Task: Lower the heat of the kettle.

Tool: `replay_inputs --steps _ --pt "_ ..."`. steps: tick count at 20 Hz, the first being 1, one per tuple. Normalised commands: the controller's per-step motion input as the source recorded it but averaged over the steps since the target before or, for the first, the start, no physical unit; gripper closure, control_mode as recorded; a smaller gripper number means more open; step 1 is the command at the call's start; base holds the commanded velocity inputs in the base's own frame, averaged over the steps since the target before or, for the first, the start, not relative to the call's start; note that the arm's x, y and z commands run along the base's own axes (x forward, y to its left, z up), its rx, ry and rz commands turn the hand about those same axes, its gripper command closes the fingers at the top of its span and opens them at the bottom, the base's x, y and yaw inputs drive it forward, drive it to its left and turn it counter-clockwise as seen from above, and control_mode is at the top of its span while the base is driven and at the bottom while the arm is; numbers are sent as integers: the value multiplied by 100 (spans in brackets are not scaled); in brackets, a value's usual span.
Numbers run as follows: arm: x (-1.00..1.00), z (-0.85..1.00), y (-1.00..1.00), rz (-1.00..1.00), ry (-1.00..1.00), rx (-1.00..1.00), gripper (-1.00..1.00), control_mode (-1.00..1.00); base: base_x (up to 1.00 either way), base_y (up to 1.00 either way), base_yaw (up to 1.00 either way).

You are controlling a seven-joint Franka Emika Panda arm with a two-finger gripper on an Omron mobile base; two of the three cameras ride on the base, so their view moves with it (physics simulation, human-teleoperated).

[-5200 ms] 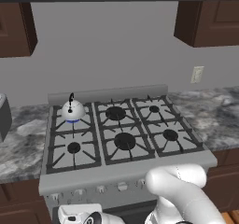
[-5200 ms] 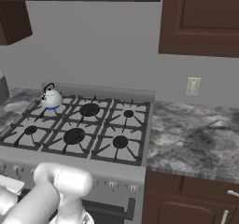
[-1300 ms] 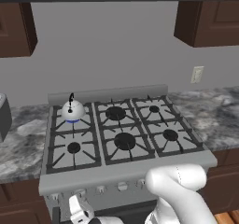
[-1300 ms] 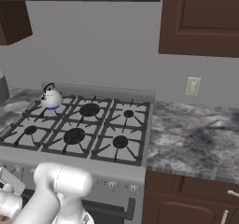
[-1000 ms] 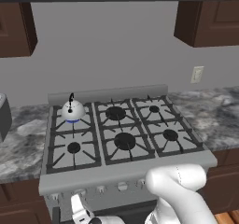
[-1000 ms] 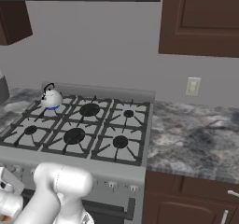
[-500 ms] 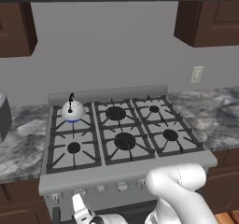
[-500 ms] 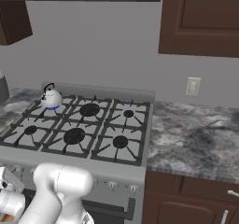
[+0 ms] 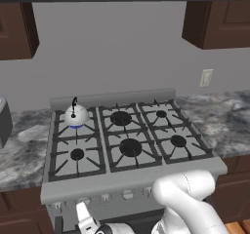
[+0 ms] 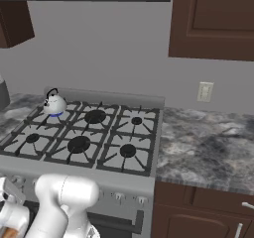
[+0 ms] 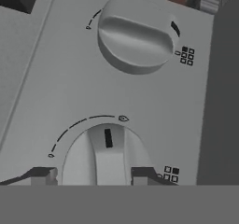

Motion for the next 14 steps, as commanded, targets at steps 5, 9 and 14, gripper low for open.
replay_inputs --steps 5,9,14 --pt "0 18 -7 0 4 62 100 -100 0 0 0" --pt "0 20 -14 0 6 52 100 -100 0 0 0" --pt "0 23 -20 0 12 60 100 -100 0 0 0"
